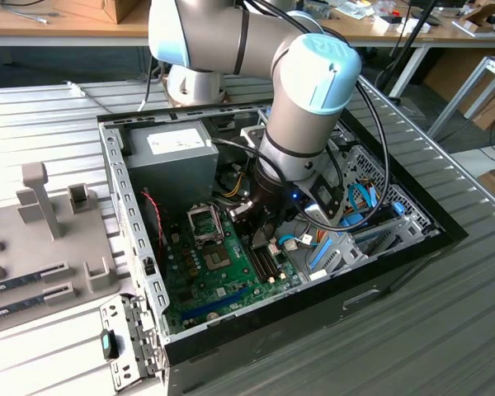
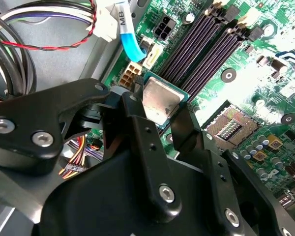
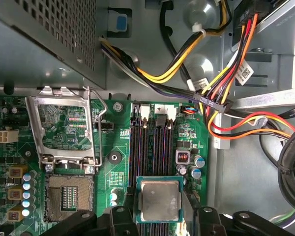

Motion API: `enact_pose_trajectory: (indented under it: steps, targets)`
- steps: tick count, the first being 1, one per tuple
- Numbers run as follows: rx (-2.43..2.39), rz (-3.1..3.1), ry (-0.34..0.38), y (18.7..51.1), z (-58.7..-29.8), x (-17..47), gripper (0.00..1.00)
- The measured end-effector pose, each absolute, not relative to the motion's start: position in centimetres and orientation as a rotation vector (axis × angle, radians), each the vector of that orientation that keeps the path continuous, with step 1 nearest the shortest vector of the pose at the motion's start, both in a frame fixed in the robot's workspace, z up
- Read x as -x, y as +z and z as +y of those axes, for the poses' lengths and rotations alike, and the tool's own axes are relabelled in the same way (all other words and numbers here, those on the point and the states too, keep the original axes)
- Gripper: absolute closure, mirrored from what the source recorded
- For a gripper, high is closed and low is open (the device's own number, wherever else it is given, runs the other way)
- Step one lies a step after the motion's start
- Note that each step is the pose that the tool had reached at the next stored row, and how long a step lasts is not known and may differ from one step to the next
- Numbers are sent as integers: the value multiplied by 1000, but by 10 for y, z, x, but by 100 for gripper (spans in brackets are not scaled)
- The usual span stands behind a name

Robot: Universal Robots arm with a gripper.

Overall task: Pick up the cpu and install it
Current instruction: 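Pick up the cpu and move it towards the insertion slot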

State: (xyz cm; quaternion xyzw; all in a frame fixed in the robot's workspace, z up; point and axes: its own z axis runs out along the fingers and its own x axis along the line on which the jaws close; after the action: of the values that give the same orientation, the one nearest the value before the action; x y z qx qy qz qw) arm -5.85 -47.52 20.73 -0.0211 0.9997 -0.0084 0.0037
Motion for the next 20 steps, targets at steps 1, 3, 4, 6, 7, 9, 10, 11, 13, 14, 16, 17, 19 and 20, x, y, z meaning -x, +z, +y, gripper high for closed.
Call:
enact_pose_trajectory:
  steps: [1,3,4,6,7,9,10,11,13,14,16,17,19,20]
  targets:
    - [66,3133,-26,208,-475,58,53]
    - [66,3133,-26,209,-475,58,53]
    - [66,3133,-26,209,-475,58,53]
    - [66,3134,-26,210,-475,59,53]
    - [66,3134,-27,210,-475,59,53]
    - [66,3133,-27,211,-475,62,53]
    - [66,3133,-27,211,-475,64,53]
    - [66,3132,-27,210,-475,66,53]
    - [66,3131,-27,210,-475,70,53]
    - [66,3131,-27,210,-475,71,53]
    - [66,3131,-27,210,-475,73,53]
    - [66,3131,-27,210,-475,74,53]
    - [66,3131,-27,210,-475,77,53]
    - [66,3131,-27,210,-475,78,53]
